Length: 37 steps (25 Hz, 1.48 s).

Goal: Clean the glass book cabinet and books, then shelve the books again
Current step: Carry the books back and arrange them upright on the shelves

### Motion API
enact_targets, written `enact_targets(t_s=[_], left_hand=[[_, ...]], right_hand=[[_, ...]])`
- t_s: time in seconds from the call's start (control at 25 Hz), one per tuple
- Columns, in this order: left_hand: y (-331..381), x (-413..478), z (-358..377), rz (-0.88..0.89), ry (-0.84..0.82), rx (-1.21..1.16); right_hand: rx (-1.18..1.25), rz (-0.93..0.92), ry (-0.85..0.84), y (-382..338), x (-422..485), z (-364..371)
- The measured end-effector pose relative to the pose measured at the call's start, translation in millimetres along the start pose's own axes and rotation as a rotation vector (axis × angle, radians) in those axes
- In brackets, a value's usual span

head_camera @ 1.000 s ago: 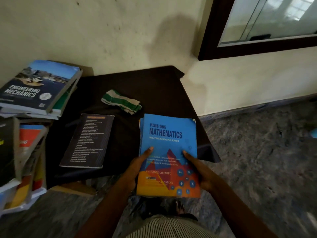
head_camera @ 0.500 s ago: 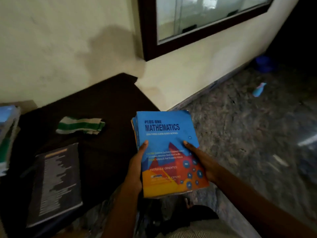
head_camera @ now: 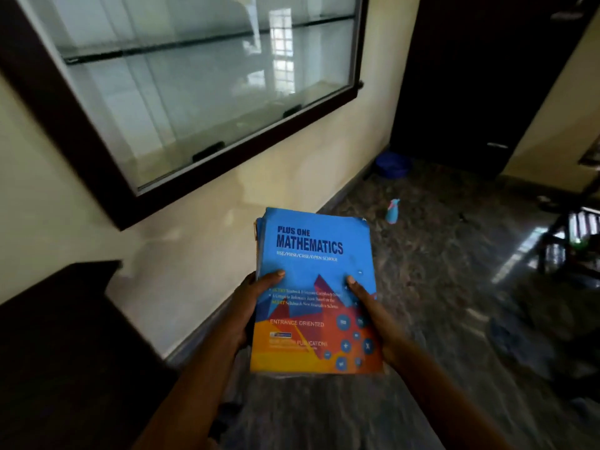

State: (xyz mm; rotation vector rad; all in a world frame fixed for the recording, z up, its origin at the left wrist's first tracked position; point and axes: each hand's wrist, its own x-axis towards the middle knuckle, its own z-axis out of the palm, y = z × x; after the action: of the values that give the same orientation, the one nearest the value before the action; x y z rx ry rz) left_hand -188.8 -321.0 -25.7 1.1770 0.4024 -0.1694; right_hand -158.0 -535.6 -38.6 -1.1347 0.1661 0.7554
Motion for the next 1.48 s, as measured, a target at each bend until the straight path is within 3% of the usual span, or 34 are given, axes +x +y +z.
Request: enact_targets(t_s=[0.2, 0.4, 0.56, 0.72, 0.92, 1.16, 1.48], left_hand=[[31.3, 96.7, 72.6, -0.003, -0.023, -0.080], [55.3, 207.3, 106.0, 0.034, -0.083, -0.126], [89.7, 295.1, 120.8, 0.012, -0.039, -0.166], [140.8, 384.3, 144.5, 0.001, -0.083, -0.108], [192.5, 502.9, 179.5, -0.077, -0.057, 0.032], [271.2, 656.8, 248.8, -0.002, -0.116, 0.120], [368.6, 808.1, 290.3, 0.054, 0.022, -0.030]], right_hand=[[0.031, -0.038, -0.080, -109.1, 46.0, -59.0], [0.036, -0.037, -0.131, -186.8, 129.6, -98.0], [-0.001, -0.073, -0.094, -246.3, 203.3, -112.7], [-0.059, -0.105, -0.077, -312.7, 280.6, -133.5], [0.072, -0.112, -0.084, -375.8, 367.1, -177.1], [0.190, -0.193, -0.143, -489.0, 497.4, -233.7], [0.155, -0.216, -0.292, -628.9, 651.4, -248.4]])
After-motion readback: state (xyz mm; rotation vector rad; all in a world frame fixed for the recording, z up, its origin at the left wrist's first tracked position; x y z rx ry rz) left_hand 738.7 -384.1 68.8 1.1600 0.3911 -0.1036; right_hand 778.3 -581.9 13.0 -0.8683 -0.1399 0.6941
